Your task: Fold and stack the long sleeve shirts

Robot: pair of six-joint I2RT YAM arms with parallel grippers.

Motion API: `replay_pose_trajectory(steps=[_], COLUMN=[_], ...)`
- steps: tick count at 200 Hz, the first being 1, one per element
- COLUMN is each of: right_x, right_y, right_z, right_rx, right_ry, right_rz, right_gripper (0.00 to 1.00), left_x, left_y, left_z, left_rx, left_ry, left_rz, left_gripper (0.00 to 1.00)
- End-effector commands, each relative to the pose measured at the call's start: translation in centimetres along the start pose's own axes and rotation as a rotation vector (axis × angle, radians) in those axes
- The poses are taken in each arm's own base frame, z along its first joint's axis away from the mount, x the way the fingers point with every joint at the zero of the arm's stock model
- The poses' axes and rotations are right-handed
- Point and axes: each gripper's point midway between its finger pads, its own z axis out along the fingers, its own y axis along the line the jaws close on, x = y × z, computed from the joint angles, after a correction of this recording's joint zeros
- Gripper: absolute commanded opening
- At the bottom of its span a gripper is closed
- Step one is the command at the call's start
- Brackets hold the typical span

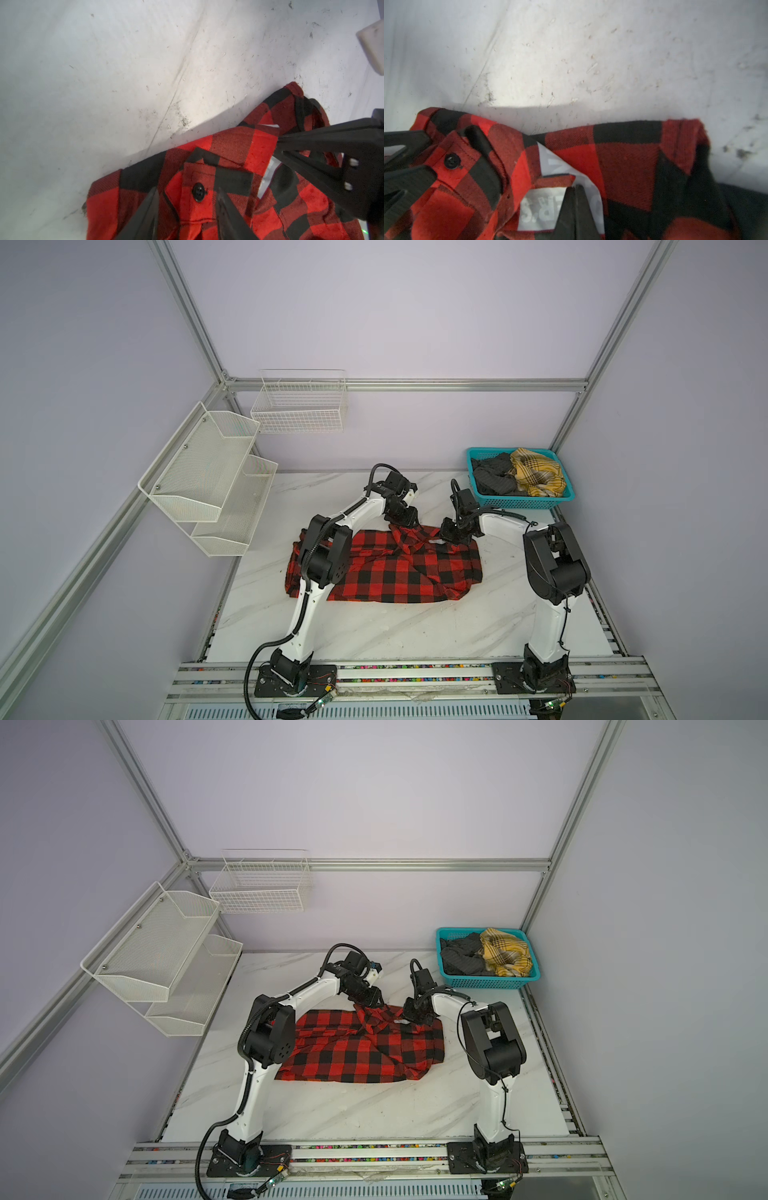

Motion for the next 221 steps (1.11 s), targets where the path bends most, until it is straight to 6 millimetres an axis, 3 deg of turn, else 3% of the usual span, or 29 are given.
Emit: replay_pose_trajectory(steps=[1, 23, 59, 70, 95, 116, 135, 156, 174, 200, 221], right_x=[0.2, 0.2, 0.1, 0.1, -0.5, -1.7, -2.7, -3.1, -3.3, -3.7, -3.9], right_y=[-1.2, -1.2, -1.5, -1.6, -1.0, 0.5, 1.5, 2.1, 2.7, 5.0, 5.8], right_z=[0.7, 0.8, 0.9, 0.9, 0.2, -1.7, -3.5, -4.8, -5.7, -7.2, -7.6], right_rx=[0.036, 0.036, 0.045, 0.046, 0.027, -0.029, -0.053, -0.071, -0.092, -0.183, -0.195], right_ry=[0.009, 0.009, 0.008, 0.006, -0.014, -0.07, -0.111, -0.133, -0.144, -0.167, -0.177], right_rz=[0.02, 0.019, 0.024, 0.026, 0.024, 0.007, -0.001, 0.01, -0.001, -0.036, -0.055], right_gripper=[0.02, 0.01, 0.01, 0.01, 0.0, 0.0, 0.0, 0.0, 0.01, 0.05, 0.08], left_x=[2.0, 2.3, 2.6, 2.9, 2.4, -0.6, -3.5, -5.0, -5.0, -3.5, -2.1], left_y=[-0.2, -0.5, -1.1, -1.2, -1.0, -0.9, -1.0, -1.8, -1.8, -0.9, 0.0], left_z=[0.7, 0.9, 1.3, 1.4, 0.8, -2.2, -6.5, -10.7, -13.0, -14.7, -16.1], left_rx=[0.006, 0.013, 0.039, 0.048, 0.031, 0.016, -0.034, -0.049, -0.073, -0.111, -0.143], left_ry=[0.053, 0.061, 0.073, 0.08, 0.053, -0.09, -0.265, -0.402, -0.45, -0.472, -0.51], left_rz=[0.028, 0.018, 0.015, 0.01, -0.021, -0.109, -0.158, -0.197, -0.22, -0.306, -0.408], left_gripper=[0.37, 0.22, 0.12, 0.0, 0.0, 0.0, 0.0, 0.0, 0.0, 0.0, 0.0])
